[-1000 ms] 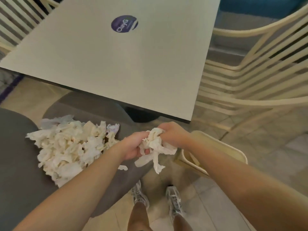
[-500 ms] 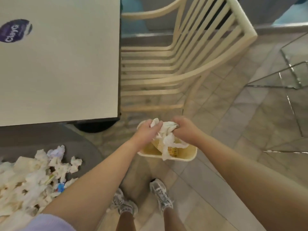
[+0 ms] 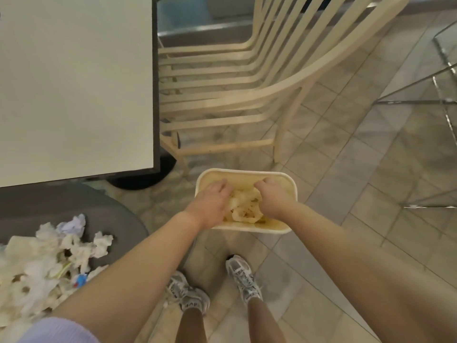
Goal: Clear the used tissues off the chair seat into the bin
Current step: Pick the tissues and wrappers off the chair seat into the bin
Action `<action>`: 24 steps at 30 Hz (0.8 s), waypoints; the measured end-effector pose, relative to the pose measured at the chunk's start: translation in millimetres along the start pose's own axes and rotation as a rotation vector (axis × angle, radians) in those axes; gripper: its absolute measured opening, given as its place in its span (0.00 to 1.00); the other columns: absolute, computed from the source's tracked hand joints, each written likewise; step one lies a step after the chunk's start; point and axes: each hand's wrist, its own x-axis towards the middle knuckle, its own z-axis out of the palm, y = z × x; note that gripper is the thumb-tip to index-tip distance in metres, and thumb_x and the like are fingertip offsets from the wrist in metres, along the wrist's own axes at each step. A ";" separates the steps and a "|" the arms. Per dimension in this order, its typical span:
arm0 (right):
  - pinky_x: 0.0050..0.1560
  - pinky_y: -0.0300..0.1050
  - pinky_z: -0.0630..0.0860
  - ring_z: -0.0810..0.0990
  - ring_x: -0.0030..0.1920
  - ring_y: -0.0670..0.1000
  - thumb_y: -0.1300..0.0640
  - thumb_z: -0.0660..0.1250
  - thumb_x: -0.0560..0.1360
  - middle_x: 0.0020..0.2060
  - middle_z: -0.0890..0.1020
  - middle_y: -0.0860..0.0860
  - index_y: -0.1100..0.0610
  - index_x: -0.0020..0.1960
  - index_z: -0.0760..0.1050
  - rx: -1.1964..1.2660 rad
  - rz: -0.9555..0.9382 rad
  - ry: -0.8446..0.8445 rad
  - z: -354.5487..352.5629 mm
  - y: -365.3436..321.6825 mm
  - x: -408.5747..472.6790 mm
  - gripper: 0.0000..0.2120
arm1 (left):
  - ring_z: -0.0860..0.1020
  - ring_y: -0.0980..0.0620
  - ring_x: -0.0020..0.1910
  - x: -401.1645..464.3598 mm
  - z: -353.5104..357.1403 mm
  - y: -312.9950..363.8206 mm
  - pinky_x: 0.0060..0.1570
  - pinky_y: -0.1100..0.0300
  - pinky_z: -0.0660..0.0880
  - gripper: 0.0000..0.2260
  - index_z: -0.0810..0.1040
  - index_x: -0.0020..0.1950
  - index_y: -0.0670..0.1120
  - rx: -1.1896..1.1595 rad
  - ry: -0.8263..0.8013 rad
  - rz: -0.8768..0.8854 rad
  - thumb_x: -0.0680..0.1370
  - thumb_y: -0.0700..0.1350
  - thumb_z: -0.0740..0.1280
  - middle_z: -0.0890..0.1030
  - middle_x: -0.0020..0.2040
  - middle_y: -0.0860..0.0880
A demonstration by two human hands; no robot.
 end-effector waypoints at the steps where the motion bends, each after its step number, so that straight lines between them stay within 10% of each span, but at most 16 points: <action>1: 0.62 0.49 0.70 0.66 0.65 0.57 0.69 0.57 0.74 0.66 0.65 0.57 0.60 0.68 0.64 -0.003 -0.004 0.001 0.6 -0.3 0.1 0.22 | 0.49 0.47 0.75 -0.5 0.0 -0.8 0.72 0.55 0.49 0.28 0.51 0.76 0.46 0.040 0.013 0.012 0.79 0.43 0.59 0.48 0.77 0.46; 24: 0.62 0.47 0.71 0.73 0.62 0.57 0.61 0.59 0.77 0.61 0.76 0.59 0.59 0.63 0.71 -0.262 -0.485 -0.235 87.5 -232.5 -11.6 0.15 | 0.67 0.44 0.62 -203.7 16.3 -151.4 0.61 0.51 0.67 0.15 0.70 0.65 0.43 -0.152 0.304 -0.385 0.79 0.45 0.58 0.70 0.63 0.43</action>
